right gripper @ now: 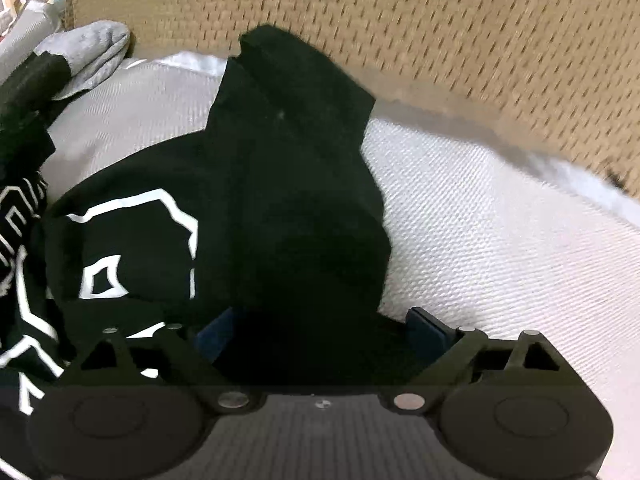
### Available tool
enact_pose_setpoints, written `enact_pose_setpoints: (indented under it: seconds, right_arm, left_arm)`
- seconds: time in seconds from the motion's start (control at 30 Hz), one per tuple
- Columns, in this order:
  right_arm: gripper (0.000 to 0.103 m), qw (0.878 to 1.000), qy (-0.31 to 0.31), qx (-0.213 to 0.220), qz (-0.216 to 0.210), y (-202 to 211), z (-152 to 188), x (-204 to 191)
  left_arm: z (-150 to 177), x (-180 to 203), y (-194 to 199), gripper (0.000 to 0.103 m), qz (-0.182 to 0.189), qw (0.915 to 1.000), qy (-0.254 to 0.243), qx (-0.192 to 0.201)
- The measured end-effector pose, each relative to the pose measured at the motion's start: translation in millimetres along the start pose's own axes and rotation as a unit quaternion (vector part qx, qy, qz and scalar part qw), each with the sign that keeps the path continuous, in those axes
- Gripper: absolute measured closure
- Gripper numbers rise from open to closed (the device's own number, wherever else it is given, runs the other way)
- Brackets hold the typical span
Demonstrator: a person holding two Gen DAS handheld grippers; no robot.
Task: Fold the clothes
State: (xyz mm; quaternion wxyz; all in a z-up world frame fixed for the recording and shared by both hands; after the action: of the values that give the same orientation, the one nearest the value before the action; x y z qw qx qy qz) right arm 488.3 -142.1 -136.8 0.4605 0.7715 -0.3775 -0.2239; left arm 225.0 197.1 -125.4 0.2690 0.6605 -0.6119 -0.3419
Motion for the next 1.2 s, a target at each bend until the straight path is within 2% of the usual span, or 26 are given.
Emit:
enact_pose_setpoints:
  seconds: [0.13, 0.2, 0.27, 0.3, 0.33, 0.37, 0.43, 0.6, 0.7, 0.8, 1.03, 1.13, 1.2]
  right_arm:
    - [0.010, 0.997, 0.034, -0.028, -0.064, 4.6, -3.3, -16.6]
    - [0.012, 0.995, 0.076, -0.048, -0.051, 3.2, -1.4, -35.1]
    - [0.017, 0.992, 0.112, -0.057, -0.019, 1.4, 1.9, -52.0]
    - [0.024, 0.992, 0.106, -0.058, -0.015, 2.5, 2.4, -55.1]
    - [0.038, 0.994, 0.094, -0.056, -0.013, 5.9, 2.2, -54.4]
    - [0.046, 0.995, 0.082, -0.054, -0.011, 9.4, 2.2, -53.7]
    - [0.071, 0.996, 0.079, -0.050, -0.002, 19.6, 4.3, -54.6]
    - [0.077, 0.989, 0.111, -0.057, 0.082, 35.0, 27.1, -63.0]
    - [0.078, 0.991, 0.064, -0.056, 0.104, 45.7, 42.8, -39.5]
    - [0.078, 0.984, 0.083, -0.069, 0.145, 59.5, 64.9, -29.5]
    - [0.078, 0.982, 0.050, -0.101, 0.151, 98.0, 125.1, -1.2]
    - [0.078, 0.980, 0.054, -0.110, 0.159, 111.3, 142.0, -4.6]
    - [0.078, 0.983, 0.034, -0.113, 0.140, 122.0, 151.2, -7.7]
  left_arm:
    - [2.5, 1.8, 2.3, 0.094, 0.011, 0.9999, 0.007, 0.004]
    - [3.5, 2.5, 1.7, 0.094, 0.014, 0.9999, 0.006, 0.006]
    - [4.2, 3.4, 1.0, 0.094, 0.014, 0.9999, 0.002, 0.007]
    - [4.6, 2.7, 1.7, 0.094, 0.015, 0.9998, 0.002, 0.008]
    - [5.1, 1.7, 2.6, 0.094, 0.017, 0.9998, 0.005, 0.010]
    - [5.7, 0.6, 3.6, 0.094, 0.020, 0.9997, 0.008, 0.012]
    - [6.9, -1.3, 5.0, 0.094, 0.023, 0.9995, 0.012, 0.016]
    - [5.5, -2.6, 5.9, 0.093, 0.026, 0.9993, 0.017, 0.021]
    - [2.4, 0.4, 8.3, 0.093, 0.040, 0.9988, 0.018, 0.023]
    - [-3.3, 9.0, 10.4, 0.093, 0.048, 0.9984, 0.001, 0.030]
    - [-21.0, 31.1, 4.3, 0.092, 0.059, 0.9971, -0.031, 0.035]
    - [-24.2, 40.5, 2.2, 0.092, 0.065, 0.9964, -0.039, 0.037]
    - [-25.0, 43.5, -0.7, 0.092, 0.060, 0.9966, -0.042, 0.037]
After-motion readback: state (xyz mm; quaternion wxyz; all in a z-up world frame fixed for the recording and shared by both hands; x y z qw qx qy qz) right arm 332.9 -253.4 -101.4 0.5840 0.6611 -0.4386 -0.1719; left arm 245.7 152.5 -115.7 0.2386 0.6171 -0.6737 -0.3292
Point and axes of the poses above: each gripper's, at about its wrist camera, not at the fingertips, and y roughly against the way its jaws point, x to its right, z to its underside, the point moved 2 cm from there along -y, roughly the way its jaws point, and after that the axes turned 2 degrees about y, right-handed, at the moved point
